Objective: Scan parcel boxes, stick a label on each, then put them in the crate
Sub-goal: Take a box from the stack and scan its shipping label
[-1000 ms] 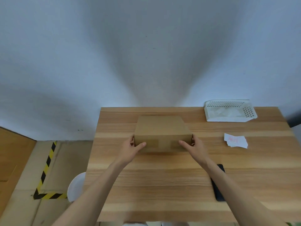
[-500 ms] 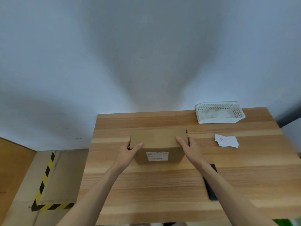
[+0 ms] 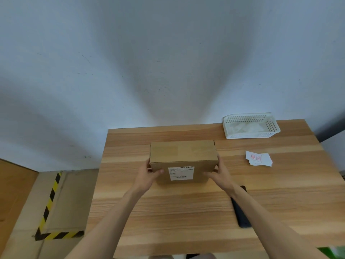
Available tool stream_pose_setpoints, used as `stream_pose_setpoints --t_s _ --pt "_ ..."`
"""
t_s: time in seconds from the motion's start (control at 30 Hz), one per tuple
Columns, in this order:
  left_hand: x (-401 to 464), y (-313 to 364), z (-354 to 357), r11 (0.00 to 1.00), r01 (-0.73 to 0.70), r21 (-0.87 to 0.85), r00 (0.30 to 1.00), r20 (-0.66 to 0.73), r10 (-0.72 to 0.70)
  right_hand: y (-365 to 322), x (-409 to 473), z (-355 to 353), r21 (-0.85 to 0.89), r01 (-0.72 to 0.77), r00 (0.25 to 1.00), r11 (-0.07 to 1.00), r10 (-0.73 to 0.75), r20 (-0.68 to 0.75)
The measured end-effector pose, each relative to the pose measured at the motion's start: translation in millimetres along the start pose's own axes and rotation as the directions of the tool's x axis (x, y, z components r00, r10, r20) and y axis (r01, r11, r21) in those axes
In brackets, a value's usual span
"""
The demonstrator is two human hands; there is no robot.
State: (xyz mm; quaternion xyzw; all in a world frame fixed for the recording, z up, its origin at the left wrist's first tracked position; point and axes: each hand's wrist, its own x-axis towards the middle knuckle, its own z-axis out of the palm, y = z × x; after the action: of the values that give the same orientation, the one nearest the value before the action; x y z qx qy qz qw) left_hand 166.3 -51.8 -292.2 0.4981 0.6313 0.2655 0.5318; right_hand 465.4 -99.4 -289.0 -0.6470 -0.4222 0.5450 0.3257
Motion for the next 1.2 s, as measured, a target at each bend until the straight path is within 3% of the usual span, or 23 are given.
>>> stream_pose_setpoints --t_s 0.2,0.43,0.6,0.8,0.9,0.97,1.03,1.13,1.2 --pt "-1 -3 4 0.999 0.031 0.020 0.997 -0.070 -0.029 5 8 1 -0.101 -0.016 0.981 0.995 -0.004 -0.193" --pt "-5 -42 16 0.985 0.143 0.098 0.985 0.084 -0.151 45 4 9 -0.056 -0.164 0.971 0.985 0.151 -0.183" --pt "-10 -74 28 0.963 0.258 0.073 0.949 0.166 -0.267 81 6 16 -0.165 -0.243 0.959 0.956 0.211 -0.190" --pt "-3 -87 39 0.974 0.223 0.033 0.963 0.149 -0.225 92 9 13 -0.123 -0.247 0.964 0.961 0.231 -0.129" --pt "-3 -84 46 0.974 0.228 -0.003 0.965 0.135 -0.226 100 7 5 -0.213 -0.306 0.943 0.928 0.264 -0.203" --pt "-6 -82 50 0.973 0.230 -0.017 0.967 0.118 -0.226 110 0 -6 -0.419 -0.356 0.913 0.835 0.216 -0.345" --pt "-7 -82 52 0.972 0.235 -0.024 0.968 0.101 -0.231 120 -13 -19 -0.619 -0.431 0.879 0.656 0.150 -0.453" --pt "-8 -83 53 0.971 0.236 -0.033 0.968 0.094 -0.232 138 -32 -34 -0.688 -0.582 0.812 0.433 0.261 -0.523" --pt "-7 -84 52 0.972 0.232 -0.029 0.969 0.097 -0.228 149 -40 -38 -0.703 -0.622 0.782 0.345 0.321 -0.535"
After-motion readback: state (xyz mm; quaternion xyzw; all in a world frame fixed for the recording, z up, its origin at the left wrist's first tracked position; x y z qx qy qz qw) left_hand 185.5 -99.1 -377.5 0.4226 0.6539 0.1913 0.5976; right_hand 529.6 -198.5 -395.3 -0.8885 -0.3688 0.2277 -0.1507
